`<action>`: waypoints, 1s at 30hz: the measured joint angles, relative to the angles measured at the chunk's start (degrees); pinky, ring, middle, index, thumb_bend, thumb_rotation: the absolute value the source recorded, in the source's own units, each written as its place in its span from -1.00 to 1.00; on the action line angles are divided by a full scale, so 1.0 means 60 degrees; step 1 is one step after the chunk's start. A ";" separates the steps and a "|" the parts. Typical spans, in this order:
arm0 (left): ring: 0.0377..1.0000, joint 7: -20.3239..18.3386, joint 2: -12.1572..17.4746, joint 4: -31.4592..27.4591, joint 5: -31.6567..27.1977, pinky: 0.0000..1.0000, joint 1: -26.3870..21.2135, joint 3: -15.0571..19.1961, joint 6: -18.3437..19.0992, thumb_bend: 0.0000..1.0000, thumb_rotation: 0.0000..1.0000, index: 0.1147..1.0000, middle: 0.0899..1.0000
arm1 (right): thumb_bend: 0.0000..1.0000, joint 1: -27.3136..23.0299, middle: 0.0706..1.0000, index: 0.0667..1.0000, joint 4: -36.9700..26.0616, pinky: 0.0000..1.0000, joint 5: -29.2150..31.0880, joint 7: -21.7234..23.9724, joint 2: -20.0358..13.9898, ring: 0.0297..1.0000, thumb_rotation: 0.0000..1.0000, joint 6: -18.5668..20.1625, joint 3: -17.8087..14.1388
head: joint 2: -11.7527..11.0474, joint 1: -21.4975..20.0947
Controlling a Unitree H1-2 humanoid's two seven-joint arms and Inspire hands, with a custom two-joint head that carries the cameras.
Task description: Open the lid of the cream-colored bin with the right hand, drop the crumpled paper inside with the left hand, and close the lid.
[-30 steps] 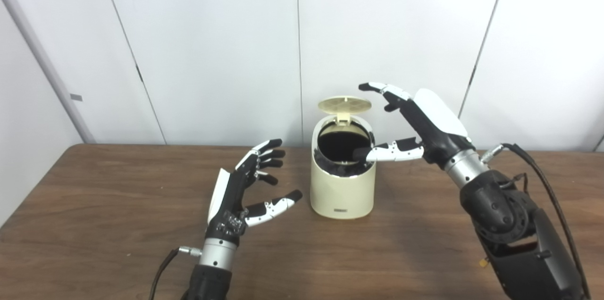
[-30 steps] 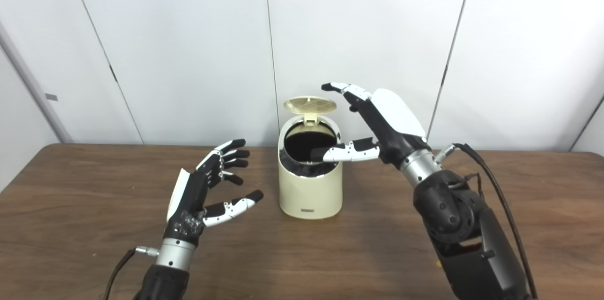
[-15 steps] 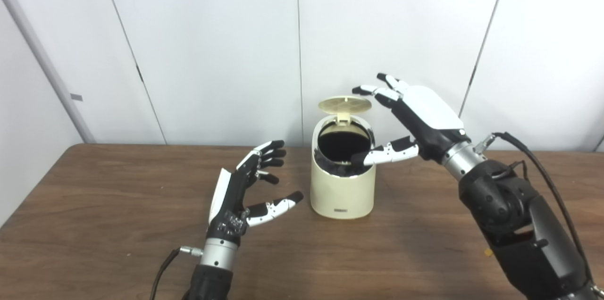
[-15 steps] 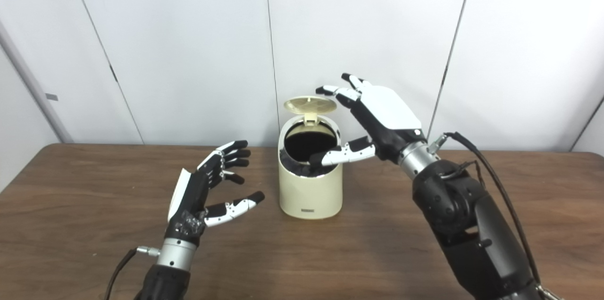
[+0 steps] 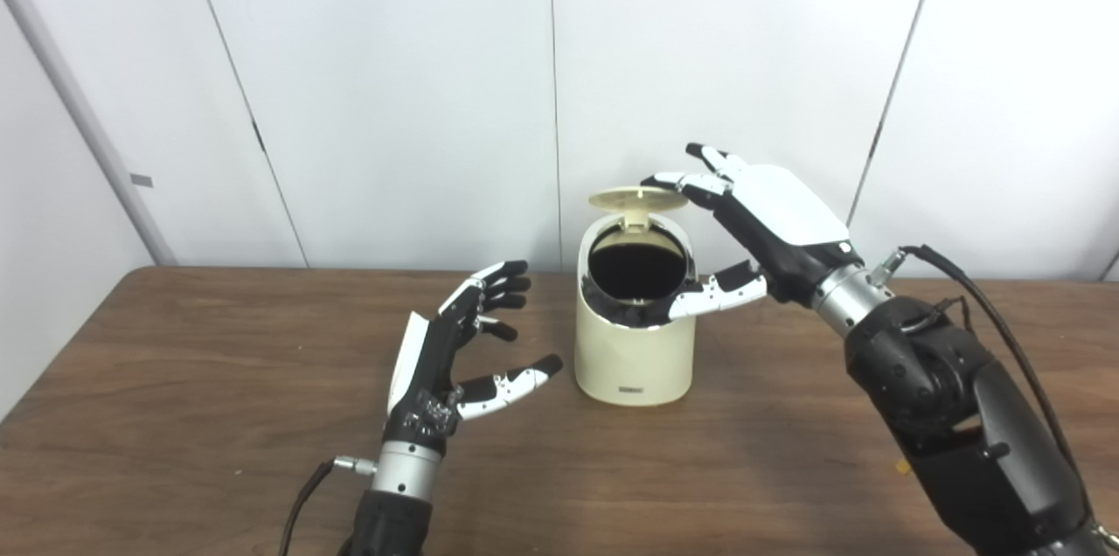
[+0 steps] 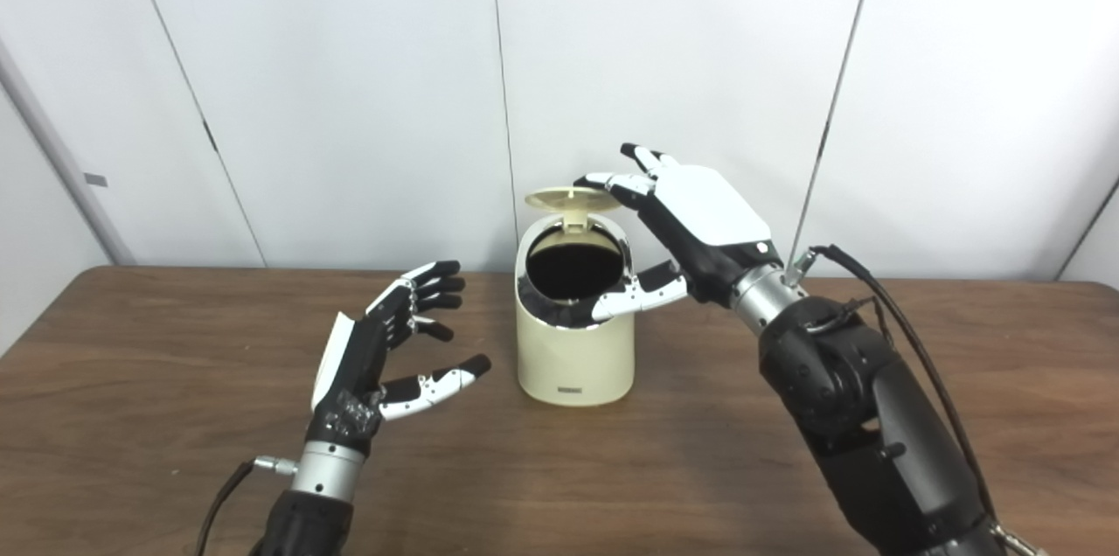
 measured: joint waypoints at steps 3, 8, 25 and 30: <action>0.45 0.0000 -0.0018 -0.0001 0.0011 0.15 0.0000 0.0000 0.0002 0.40 -0.94 0.56 0.49 | 0.65 0.0000 0.62 0.63 -0.0027 1.00 -0.0092 0.0035 0.0001 1.00 0.08 -0.0003 0.0021 | 0.0044 0.0015; 0.45 -0.0001 -0.0031 -0.0001 0.0008 0.16 0.0000 0.0002 0.0014 0.40 -0.95 0.57 0.49 | 0.66 -0.0001 0.61 0.61 -0.0032 1.00 -0.0104 0.0046 -0.0001 1.00 0.08 -0.0222 0.0109 | 0.0117 0.0044; 0.43 -0.0001 -0.0070 -0.0006 0.0024 0.14 0.0000 0.0006 0.0043 0.40 -0.94 0.55 0.49 | 0.68 0.0079 0.58 0.60 -0.0047 1.00 -0.0468 0.0346 -0.0210 0.97 -0.10 -0.0925 0.0600 | 0.0278 0.0088; 0.42 -0.0002 -0.0070 -0.0011 0.0012 0.14 0.0000 0.0011 0.0066 0.41 -0.93 0.55 0.48 | 0.67 0.0135 0.58 0.58 -0.0085 1.00 -0.0475 0.0409 -0.0209 0.97 -0.19 -0.0925 0.0641 | 0.0308 0.0103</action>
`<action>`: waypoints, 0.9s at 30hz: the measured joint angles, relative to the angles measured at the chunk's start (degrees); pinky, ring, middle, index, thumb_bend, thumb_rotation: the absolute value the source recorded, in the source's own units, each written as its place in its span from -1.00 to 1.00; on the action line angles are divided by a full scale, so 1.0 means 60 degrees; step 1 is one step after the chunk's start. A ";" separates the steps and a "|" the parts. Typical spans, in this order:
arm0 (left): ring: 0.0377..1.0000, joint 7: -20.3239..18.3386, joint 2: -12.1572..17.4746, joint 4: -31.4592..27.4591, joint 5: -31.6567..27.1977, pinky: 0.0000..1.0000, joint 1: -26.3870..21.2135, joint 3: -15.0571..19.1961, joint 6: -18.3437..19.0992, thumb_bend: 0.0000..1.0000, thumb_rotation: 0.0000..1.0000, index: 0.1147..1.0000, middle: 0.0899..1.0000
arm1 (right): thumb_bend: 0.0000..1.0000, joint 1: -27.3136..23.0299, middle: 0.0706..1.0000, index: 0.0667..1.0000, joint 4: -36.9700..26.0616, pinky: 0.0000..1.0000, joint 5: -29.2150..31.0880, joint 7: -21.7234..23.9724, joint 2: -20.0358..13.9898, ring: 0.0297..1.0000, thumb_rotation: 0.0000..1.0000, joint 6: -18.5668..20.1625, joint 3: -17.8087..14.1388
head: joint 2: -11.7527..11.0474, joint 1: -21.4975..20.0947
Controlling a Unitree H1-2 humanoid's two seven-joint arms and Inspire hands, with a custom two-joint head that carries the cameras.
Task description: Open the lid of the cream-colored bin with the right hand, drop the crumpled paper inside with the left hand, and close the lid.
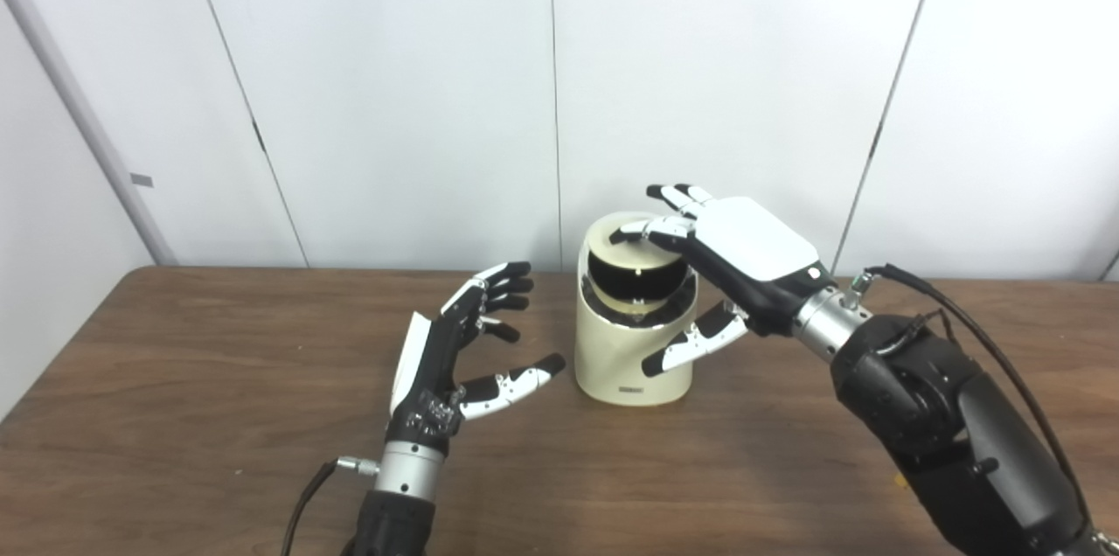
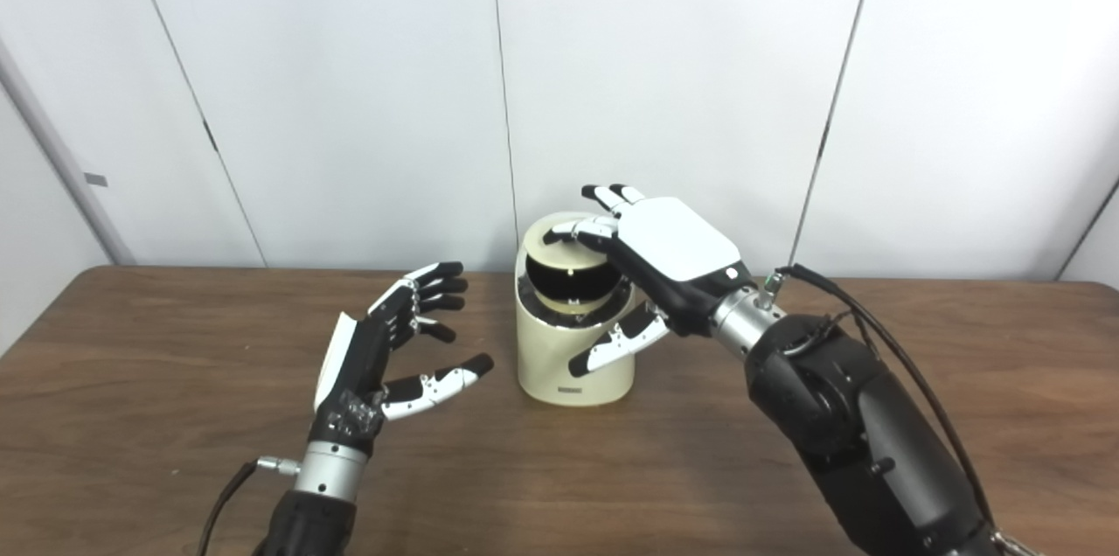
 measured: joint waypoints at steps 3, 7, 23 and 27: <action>0.42 -0.0003 0.0000 -0.0017 0.0003 0.14 0.0000 0.0000 0.0019 0.40 -0.94 0.56 0.49 | 0.67 0.0018 0.58 0.57 0.0000 1.00 0.0005 0.0001 0.0000 0.97 -0.23 -0.0001 0.0002 | 0.0059 0.0015; 0.43 -0.0008 0.0001 -0.0076 -0.0013 0.14 0.0000 0.0008 0.0023 0.40 -0.96 0.55 0.49 | 0.69 0.0051 0.56 0.54 0.0003 1.00 0.0022 0.0001 0.0000 0.95 -0.25 -0.0035 0.0001 | 0.0146 0.0015; 0.41 -0.0053 0.0015 -0.0215 0.0016 0.12 0.0001 0.0055 0.0331 0.39 -0.95 0.54 0.47 | 0.67 0.0379 0.51 0.50 0.0032 1.00 0.0044 -0.0018 -0.0011 0.91 -0.26 -0.0506 -0.0106 | 0.0337 0.0015; 0.39 -0.0064 0.0018 -0.0242 0.0023 0.11 0.0000 0.0053 0.0361 0.40 -0.95 0.53 0.47 | 0.65 0.0460 0.50 0.49 -0.0034 1.00 0.0086 -0.0018 -0.0061 0.91 -0.25 -0.0636 -0.0154 | 0.0395 0.0029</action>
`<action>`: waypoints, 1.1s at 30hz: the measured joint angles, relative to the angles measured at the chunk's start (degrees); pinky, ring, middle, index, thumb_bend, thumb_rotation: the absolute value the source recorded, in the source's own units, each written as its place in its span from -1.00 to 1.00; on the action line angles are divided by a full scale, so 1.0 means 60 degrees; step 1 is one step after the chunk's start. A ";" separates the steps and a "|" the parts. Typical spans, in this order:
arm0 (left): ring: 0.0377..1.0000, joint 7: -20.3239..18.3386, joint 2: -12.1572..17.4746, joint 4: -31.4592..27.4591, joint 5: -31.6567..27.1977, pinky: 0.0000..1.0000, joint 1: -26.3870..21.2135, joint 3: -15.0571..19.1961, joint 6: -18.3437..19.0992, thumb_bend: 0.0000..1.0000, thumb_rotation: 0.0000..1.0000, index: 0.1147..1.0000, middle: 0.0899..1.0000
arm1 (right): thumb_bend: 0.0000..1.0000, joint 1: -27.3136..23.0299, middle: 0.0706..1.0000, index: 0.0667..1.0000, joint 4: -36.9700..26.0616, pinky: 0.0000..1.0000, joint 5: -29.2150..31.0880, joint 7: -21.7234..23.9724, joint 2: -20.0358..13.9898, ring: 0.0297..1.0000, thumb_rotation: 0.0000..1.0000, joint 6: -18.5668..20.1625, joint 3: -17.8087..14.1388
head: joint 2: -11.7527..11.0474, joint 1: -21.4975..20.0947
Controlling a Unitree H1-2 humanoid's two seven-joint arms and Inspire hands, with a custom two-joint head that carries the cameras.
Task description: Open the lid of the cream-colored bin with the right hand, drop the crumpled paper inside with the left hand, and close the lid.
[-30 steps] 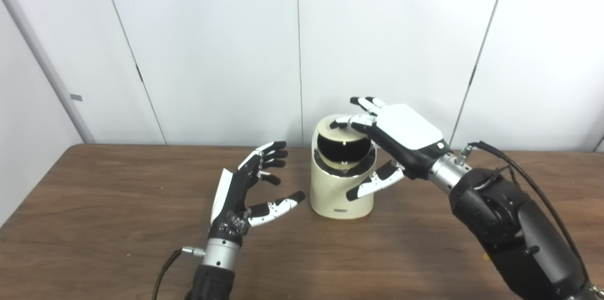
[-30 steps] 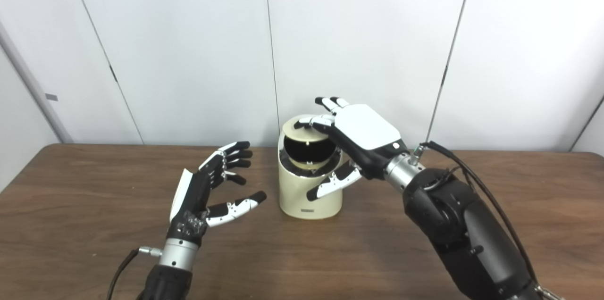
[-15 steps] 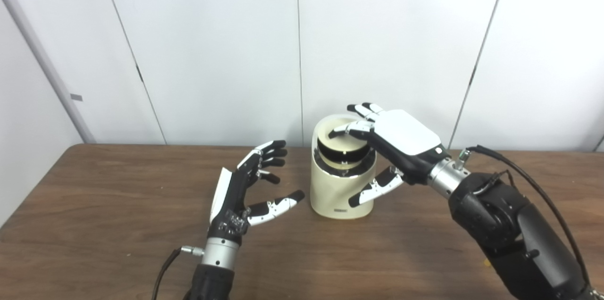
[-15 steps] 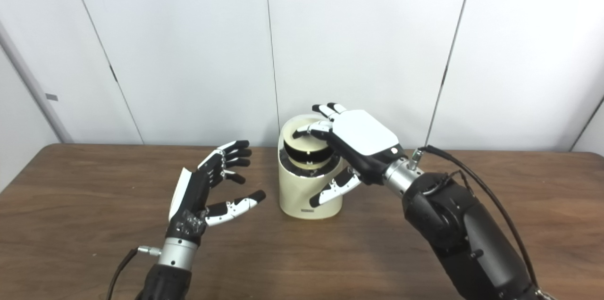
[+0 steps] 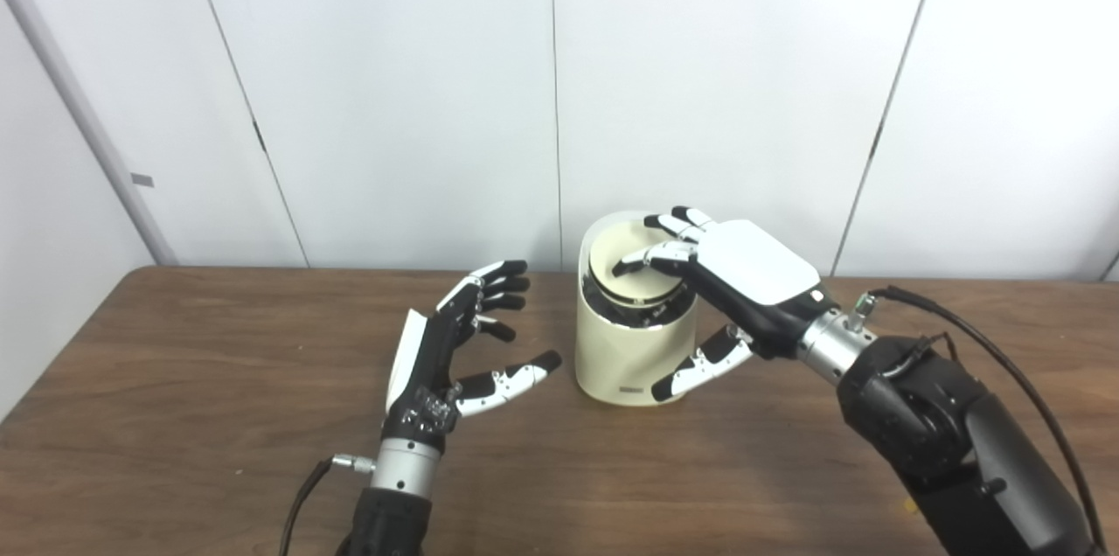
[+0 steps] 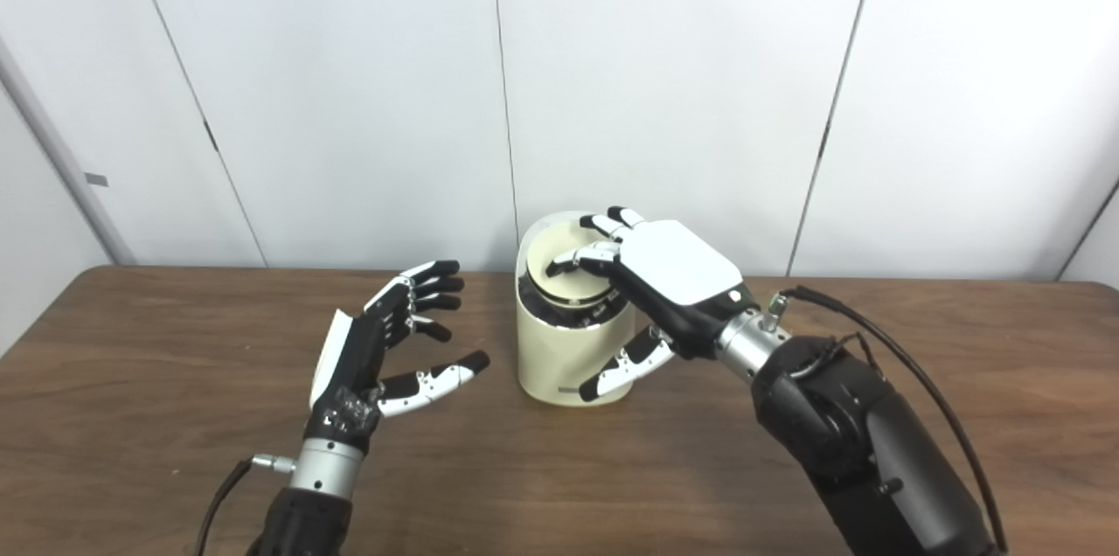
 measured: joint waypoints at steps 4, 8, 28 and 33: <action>0.39 -0.0012 0.0003 -0.0003 0.0015 0.11 0.0000 0.0000 0.0026 0.39 -0.96 0.54 0.47 | 0.63 0.0108 0.49 0.49 -0.0202 1.00 0.0099 0.0016 -0.0037 0.91 -0.22 -0.0029 -0.0071 | 0.0044 -0.0014; 0.39 -0.0026 0.0012 -0.0045 0.0015 0.11 0.0000 0.0001 0.0034 0.39 -0.96 0.54 0.47 | 0.65 0.0202 0.48 0.49 -0.0297 1.00 0.0111 0.0026 -0.0043 0.86 -0.25 -0.0024 -0.0127 | 0.0073 -0.0044; 0.41 -0.0027 0.0030 -0.0153 0.0147 0.11 0.0003 -0.0010 0.0085 0.38 -0.95 0.54 0.48 | 0.68 0.0282 0.47 0.48 -0.0141 1.00 -0.0050 0.0001 -0.0017 0.85 -0.34 -0.0172 0.0022 | 0.0220 0.0044; 0.41 -0.0028 0.0003 -0.0253 0.0220 0.13 0.0005 -0.0007 0.0169 0.38 -0.93 0.54 0.48 | 0.66 0.0121 0.47 0.49 0.0022 1.00 -0.0151 0.0007 -0.0039 0.88 -0.27 -0.0381 0.0179 | 0.0264 0.0059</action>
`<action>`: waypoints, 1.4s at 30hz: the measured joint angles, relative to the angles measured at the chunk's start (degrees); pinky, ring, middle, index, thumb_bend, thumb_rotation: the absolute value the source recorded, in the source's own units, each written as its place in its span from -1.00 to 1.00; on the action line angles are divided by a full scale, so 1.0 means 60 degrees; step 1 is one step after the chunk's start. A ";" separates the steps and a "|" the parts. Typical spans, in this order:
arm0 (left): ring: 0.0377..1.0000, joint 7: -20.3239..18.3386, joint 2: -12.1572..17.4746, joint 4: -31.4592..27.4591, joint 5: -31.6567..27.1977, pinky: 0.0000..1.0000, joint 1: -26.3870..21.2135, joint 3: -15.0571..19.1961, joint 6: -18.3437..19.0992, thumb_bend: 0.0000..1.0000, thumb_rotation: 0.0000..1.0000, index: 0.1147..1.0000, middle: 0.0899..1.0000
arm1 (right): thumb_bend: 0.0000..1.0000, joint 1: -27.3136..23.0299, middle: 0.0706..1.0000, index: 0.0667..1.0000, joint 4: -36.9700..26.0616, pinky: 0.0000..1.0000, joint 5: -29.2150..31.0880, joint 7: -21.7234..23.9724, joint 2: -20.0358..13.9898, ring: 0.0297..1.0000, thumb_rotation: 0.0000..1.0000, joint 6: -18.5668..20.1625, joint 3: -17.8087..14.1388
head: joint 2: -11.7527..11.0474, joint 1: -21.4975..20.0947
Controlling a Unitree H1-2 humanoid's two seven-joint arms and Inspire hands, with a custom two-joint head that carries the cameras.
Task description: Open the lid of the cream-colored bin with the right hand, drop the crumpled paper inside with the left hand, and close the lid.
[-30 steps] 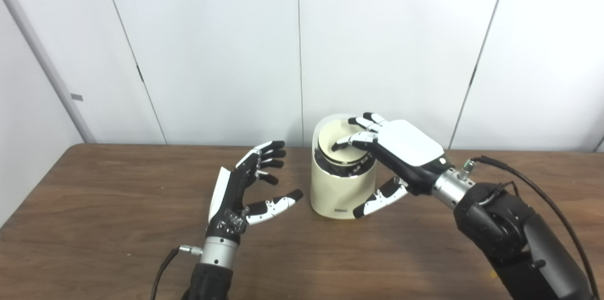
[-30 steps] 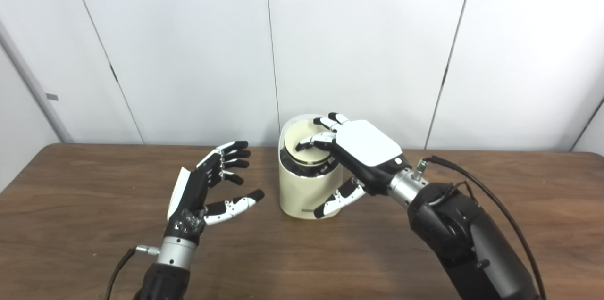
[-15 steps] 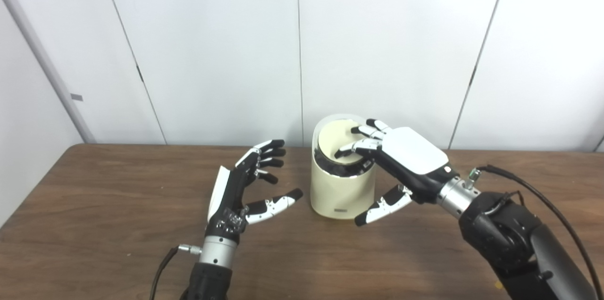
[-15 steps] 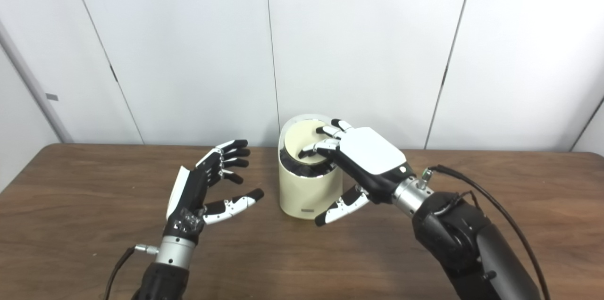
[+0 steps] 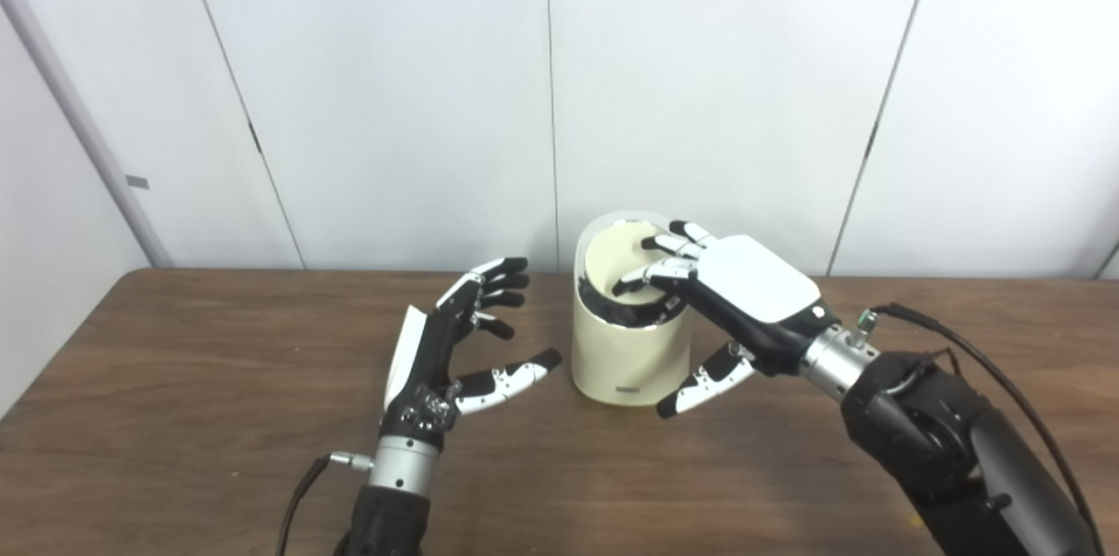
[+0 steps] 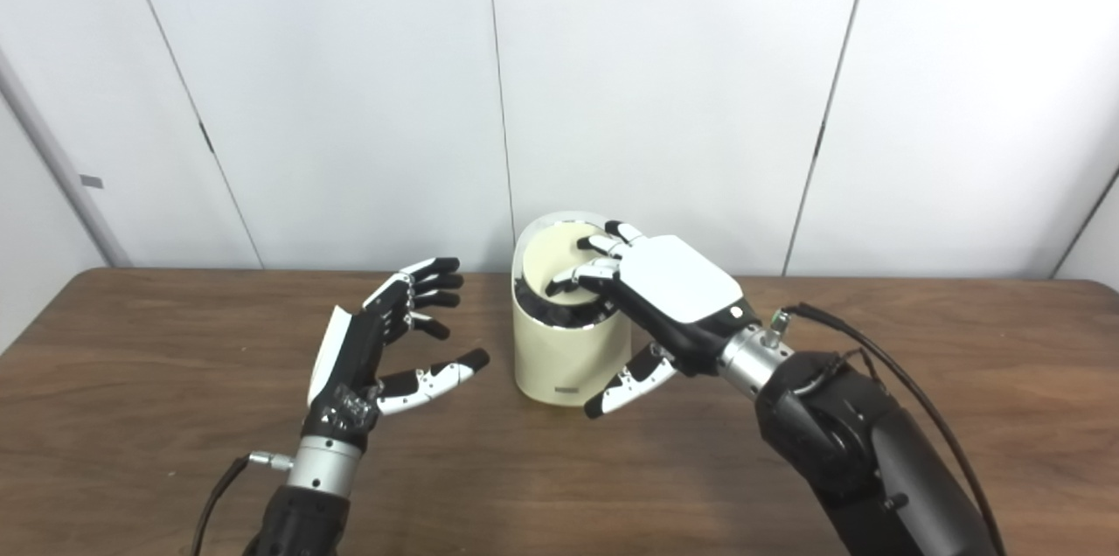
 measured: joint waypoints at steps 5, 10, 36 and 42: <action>0.39 -0.0010 -0.0056 -0.0010 -0.0001 0.12 0.0000 -0.0005 0.0099 0.38 -0.92 0.54 0.47 | 0.66 -0.0125 0.47 0.49 0.0031 1.00 -0.0157 0.0048 -0.0092 0.91 -0.17 -0.0053 0.0188 | 0.0044 0.0029; 0.41 -0.0016 -0.0058 -0.0016 -0.0021 0.13 -0.0001 -0.0002 0.0137 0.38 -0.93 0.54 0.48 | 0.70 -0.0299 0.45 0.48 0.0007 1.00 -0.0166 0.0362 -0.0212 0.90 -0.13 -0.0027 0.0280 | 0.0088 0.0059; 0.40 -0.0024 0.0027 -0.0017 -0.0049 0.11 -0.0007 0.0033 0.0177 0.39 -0.92 0.54 0.47 | 0.55 0.0063 0.63 0.66 -0.0206 1.00 0.0464 0.0412 0.0103 0.91 -0.10 0.0652 -0.0610 | -0.0029 0.0059; 0.39 -0.0032 0.0056 -0.0016 -0.0050 0.11 -0.0007 0.0032 0.0176 0.39 -0.95 0.54 0.47 | 0.57 0.0244 0.70 0.76 -0.0284 0.69 0.0655 -0.0272 0.0328 0.79 -0.22 0.1094 -0.1548 | -0.0029 0.0015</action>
